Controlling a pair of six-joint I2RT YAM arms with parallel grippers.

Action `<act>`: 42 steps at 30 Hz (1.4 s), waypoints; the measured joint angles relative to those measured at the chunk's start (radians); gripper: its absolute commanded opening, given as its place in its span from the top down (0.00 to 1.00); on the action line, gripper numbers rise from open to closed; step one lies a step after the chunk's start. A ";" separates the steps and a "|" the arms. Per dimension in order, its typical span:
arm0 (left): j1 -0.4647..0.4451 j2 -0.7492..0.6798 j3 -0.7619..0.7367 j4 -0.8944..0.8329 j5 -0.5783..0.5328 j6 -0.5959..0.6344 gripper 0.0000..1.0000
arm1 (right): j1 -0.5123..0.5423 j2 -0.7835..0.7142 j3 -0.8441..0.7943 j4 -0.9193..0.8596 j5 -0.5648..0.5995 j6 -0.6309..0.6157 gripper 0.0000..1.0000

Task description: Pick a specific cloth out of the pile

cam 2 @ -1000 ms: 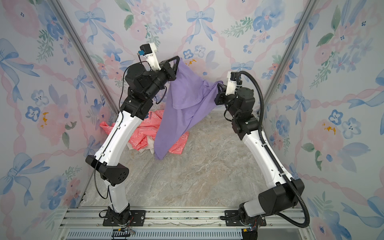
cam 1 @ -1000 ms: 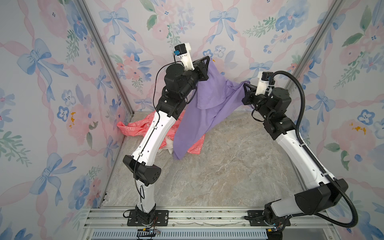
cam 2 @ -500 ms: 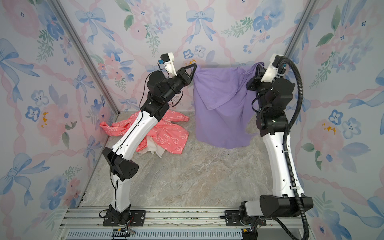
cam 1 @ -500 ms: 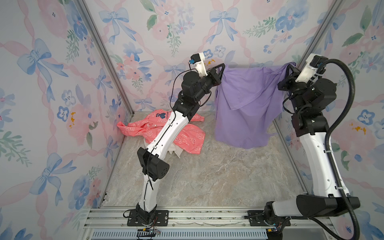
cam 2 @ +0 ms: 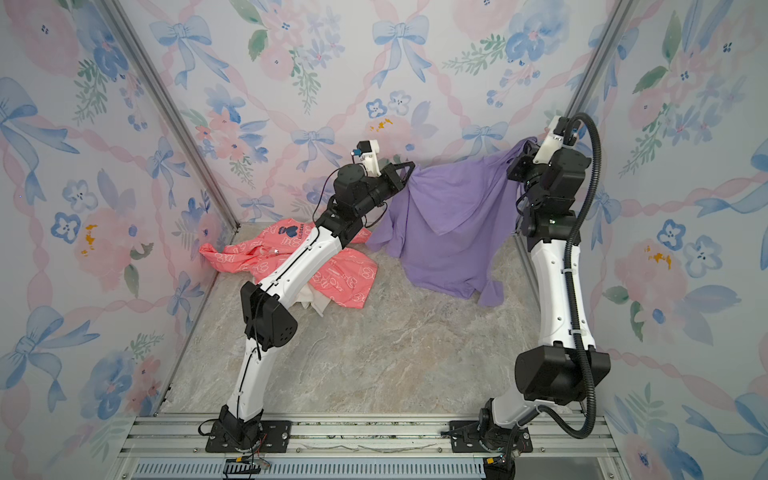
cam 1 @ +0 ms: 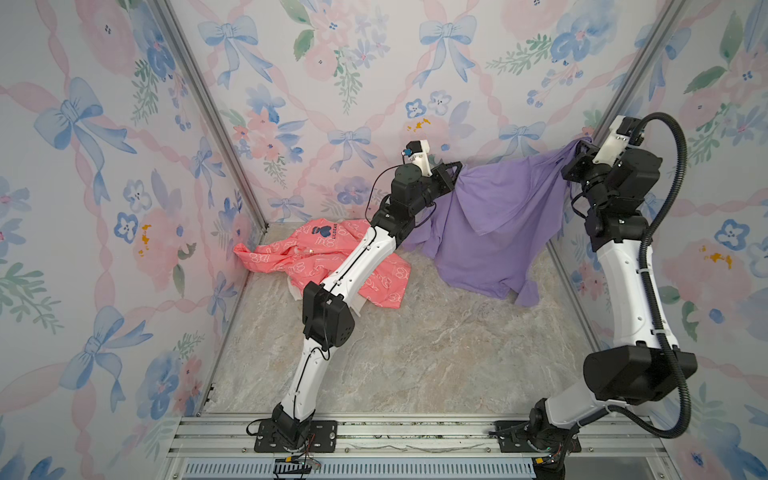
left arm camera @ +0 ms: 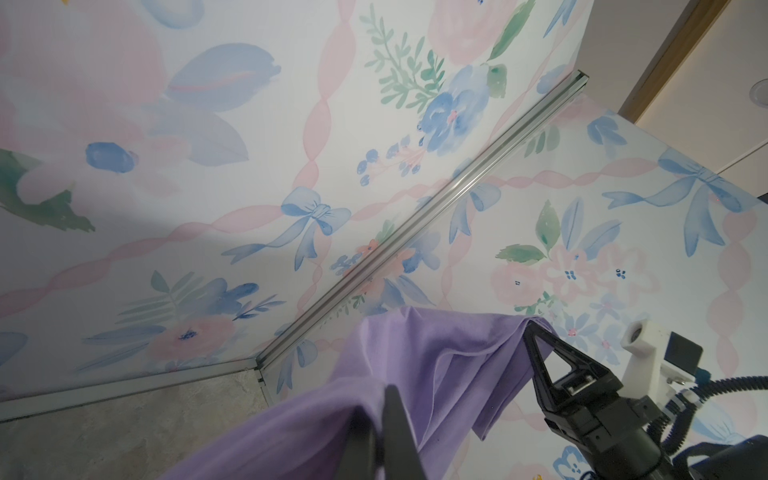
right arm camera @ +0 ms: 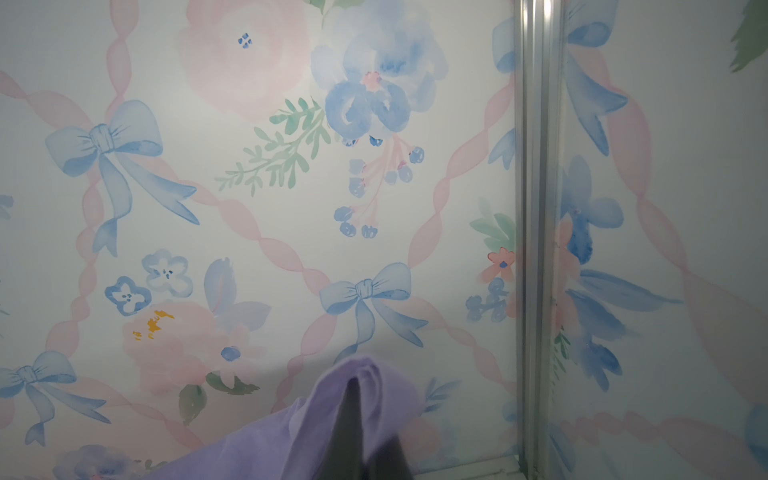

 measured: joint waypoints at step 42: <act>0.110 -0.299 -0.516 -0.039 0.029 0.162 0.02 | 0.096 0.363 0.584 -0.116 -0.068 0.056 1.00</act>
